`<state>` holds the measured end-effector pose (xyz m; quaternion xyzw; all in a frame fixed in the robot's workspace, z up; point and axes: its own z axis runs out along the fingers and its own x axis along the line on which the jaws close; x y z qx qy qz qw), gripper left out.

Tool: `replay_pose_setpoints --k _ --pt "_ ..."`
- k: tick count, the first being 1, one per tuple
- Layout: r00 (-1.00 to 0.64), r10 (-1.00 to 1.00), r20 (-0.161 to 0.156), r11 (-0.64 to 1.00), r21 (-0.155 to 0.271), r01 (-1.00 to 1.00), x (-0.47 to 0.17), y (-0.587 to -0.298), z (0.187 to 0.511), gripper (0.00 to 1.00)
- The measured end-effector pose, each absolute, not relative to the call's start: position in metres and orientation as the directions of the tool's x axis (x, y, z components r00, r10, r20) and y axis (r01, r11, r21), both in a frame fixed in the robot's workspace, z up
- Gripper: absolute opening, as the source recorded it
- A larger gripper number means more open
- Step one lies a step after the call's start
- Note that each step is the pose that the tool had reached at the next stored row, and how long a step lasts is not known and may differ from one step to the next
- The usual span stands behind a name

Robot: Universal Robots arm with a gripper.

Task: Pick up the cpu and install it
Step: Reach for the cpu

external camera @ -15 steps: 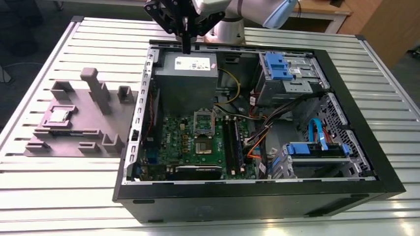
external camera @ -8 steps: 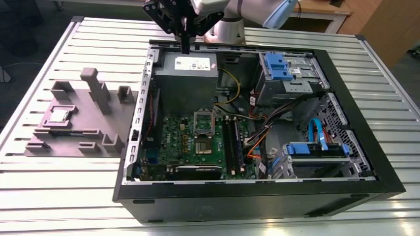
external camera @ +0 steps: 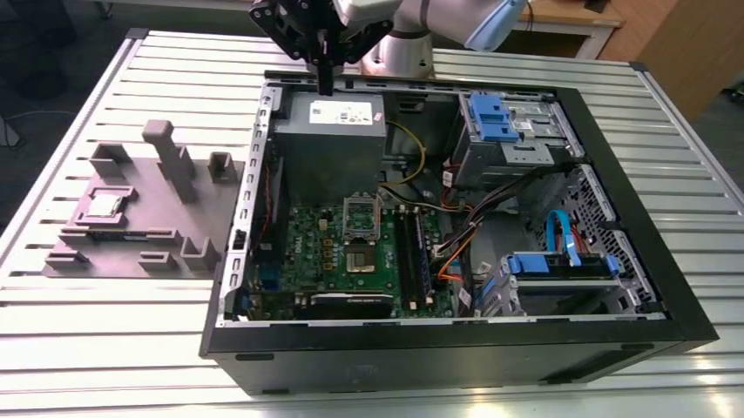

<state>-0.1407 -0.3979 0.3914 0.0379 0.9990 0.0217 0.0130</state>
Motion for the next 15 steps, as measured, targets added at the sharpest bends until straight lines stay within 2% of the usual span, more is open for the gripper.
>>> replay_pose_setpoints --k 15 --pt "-0.997 0.076 -0.024 0.996 0.044 0.075 -0.1518 -0.3979 0.3910 0.10"
